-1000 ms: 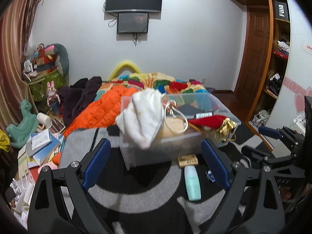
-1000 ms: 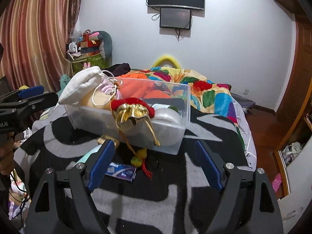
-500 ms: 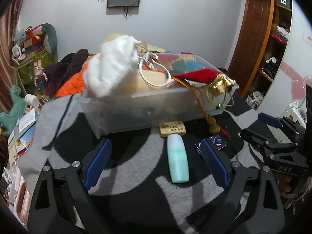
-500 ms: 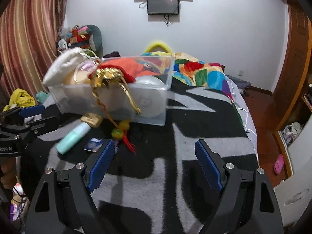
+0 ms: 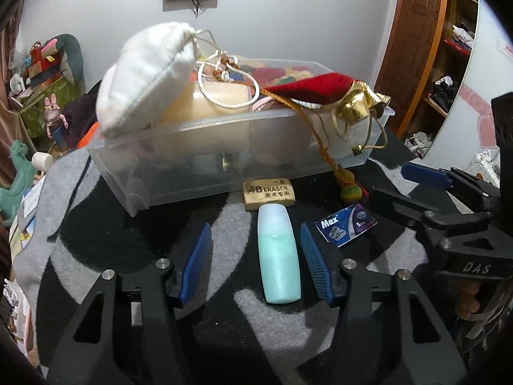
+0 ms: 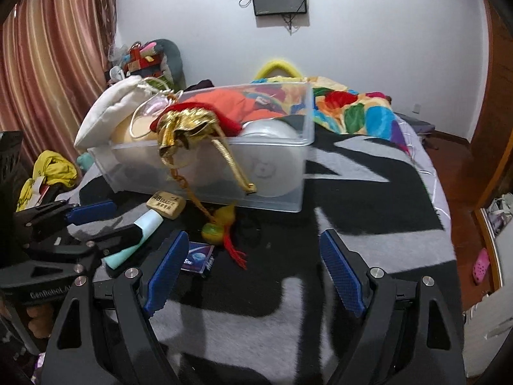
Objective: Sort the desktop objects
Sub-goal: 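Grasp the mint-green bottle with the left tool while the right tool grasps the yellow gourd charm, then lower the green bottle into the box with the left tool while the right tool lowers the gourd charm in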
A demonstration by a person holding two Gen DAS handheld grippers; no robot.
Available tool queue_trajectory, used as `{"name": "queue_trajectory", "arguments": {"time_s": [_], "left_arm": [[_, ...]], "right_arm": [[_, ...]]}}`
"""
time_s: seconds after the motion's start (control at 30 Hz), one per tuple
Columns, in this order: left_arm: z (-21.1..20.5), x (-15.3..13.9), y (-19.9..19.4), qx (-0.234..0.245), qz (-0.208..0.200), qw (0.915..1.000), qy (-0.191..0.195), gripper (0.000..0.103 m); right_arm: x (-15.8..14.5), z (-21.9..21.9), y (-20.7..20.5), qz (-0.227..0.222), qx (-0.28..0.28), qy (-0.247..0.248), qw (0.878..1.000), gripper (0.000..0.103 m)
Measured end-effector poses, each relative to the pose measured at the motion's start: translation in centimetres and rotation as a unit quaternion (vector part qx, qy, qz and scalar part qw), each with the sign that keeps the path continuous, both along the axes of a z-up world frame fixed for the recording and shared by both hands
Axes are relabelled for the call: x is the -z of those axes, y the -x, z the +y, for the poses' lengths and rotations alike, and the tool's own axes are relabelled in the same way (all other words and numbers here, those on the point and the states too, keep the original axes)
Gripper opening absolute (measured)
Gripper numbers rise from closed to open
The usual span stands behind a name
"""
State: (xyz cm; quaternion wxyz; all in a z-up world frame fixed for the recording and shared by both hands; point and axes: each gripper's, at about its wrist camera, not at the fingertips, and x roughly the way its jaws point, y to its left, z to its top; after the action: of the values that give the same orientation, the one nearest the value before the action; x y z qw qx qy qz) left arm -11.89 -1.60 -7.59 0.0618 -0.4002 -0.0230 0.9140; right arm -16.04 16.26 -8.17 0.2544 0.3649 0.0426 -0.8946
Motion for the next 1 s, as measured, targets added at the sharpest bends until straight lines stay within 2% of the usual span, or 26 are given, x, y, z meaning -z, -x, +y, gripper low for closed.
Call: {"name": "queue_trajectory", "arguments": {"time_s": [0.1, 0.17, 0.33, 0.43, 0.6, 0.67, 0.7, 1.0], "left_arm": [[0.3, 0.8, 0.3, 0.001, -0.010, 1.0000, 0.001, 0.055], [0.5, 0.9, 0.2, -0.001, -0.008, 1.0000, 0.006, 0.055], [0.8, 1.0, -0.1, 0.001, -0.004, 0.9998, 0.018, 0.053], [1.1, 1.1, -0.4, 0.002, 0.001, 0.9997, 0.026, 0.047], [1.2, 0.9, -0.8, 0.010, 0.009, 0.9996, 0.027, 0.030], [1.4, 0.9, -0.9, 0.015, 0.011, 0.9994, 0.028, 0.024], [1.4, 0.8, -1.0, 0.016, 0.013, 0.9993, 0.030, 0.024], [0.3, 0.0, -1.3, 0.013, 0.019, 0.9997, 0.004, 0.024]], "right_arm": [[0.1, -0.9, 0.1, 0.001, -0.012, -0.008, 1.000, 0.077], [0.2, -1.7, 0.2, 0.003, -0.024, -0.019, 1.000, 0.065], [0.8, -2.9, 1.0, -0.009, -0.037, -0.038, 0.999, 0.048], [1.6, -3.7, 1.4, -0.018, -0.040, -0.049, 0.998, 0.039], [1.5, -4.0, 1.1, -0.008, -0.052, -0.054, 0.997, 0.033], [1.5, -3.9, 1.1, -0.008, -0.056, -0.054, 0.997, 0.027], [1.6, -4.0, 1.1, -0.007, -0.057, -0.054, 0.997, 0.025], [1.1, -3.4, 0.8, 0.005, -0.056, -0.041, 0.998, 0.024]]}}
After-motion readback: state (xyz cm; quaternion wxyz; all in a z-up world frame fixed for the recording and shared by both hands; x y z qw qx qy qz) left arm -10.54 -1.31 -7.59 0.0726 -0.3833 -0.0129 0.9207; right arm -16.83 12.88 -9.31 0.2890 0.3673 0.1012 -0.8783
